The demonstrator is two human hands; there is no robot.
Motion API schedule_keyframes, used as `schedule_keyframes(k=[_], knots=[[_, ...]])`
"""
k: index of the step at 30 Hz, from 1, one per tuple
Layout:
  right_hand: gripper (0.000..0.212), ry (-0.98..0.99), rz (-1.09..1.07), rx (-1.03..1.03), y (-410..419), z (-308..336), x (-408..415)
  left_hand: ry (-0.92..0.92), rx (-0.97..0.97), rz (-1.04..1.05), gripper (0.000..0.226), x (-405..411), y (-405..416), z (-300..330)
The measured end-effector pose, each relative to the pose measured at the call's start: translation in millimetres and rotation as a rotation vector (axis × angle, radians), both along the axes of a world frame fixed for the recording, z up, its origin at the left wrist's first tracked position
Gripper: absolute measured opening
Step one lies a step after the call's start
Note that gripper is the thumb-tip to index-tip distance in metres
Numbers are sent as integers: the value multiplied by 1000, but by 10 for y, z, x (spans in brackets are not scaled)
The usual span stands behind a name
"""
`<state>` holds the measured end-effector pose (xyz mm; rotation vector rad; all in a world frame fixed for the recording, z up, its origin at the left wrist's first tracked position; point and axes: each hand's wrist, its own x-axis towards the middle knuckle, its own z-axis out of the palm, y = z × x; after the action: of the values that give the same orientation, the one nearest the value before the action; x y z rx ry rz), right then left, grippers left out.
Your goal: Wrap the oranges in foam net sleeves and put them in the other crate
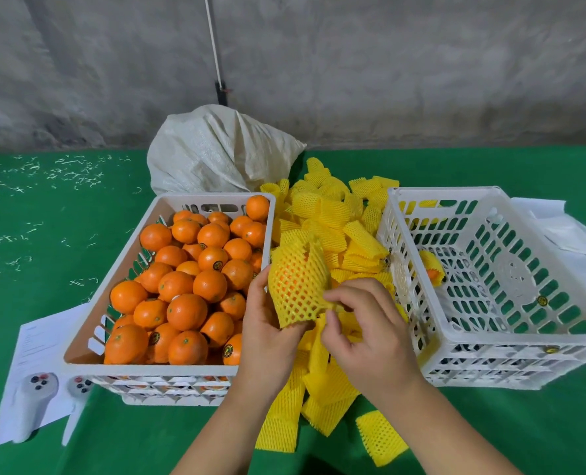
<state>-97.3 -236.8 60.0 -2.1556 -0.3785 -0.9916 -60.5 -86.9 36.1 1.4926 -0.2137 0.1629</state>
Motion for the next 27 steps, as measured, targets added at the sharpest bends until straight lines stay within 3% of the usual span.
schedule_keyframes(k=[3, 5, 8, 10, 12, 14, 17, 19, 21, 24, 27], knots=[[64, 312, 58, 126, 28, 25, -32, -59, 17, 18, 73, -14, 7, 85], [75, 456, 93, 137, 16, 20, -46, -73, 21, 19, 72, -11, 15, 95], [60, 498, 102, 118, 0, -14, -98, -51, 2, 72, 74, 5, 19, 72], [47, 504, 130, 365, 9, 38, -115, -63, 23, 111, 77, 25, 36, 49], [67, 611, 277, 729, 73, 121, -70, -100, 112, 99, 81, 37, 55, 28], [90, 711, 348, 852, 187, 151, 10, -151, 273, 21, 87, 31, 41, 19], [98, 702, 194, 867, 162, 84, 147, -213, 511, -137, 88, 25, 22, 6], [102, 708, 78, 925, -167, 42, 270, -200, 605, -200, 73, 129, 158, -31], [101, 674, -44, 1022, -670, 20, 396, -196, 755, -102, 51, 352, 426, -136], [96, 525, -266, 1147, -1323, -39, 543, -29, 1175, 26, 38, 679, 745, -284], [104, 601, -473, 1120, -1639, -277, 671, 155, 1641, -179, 38, 704, 746, -506]])
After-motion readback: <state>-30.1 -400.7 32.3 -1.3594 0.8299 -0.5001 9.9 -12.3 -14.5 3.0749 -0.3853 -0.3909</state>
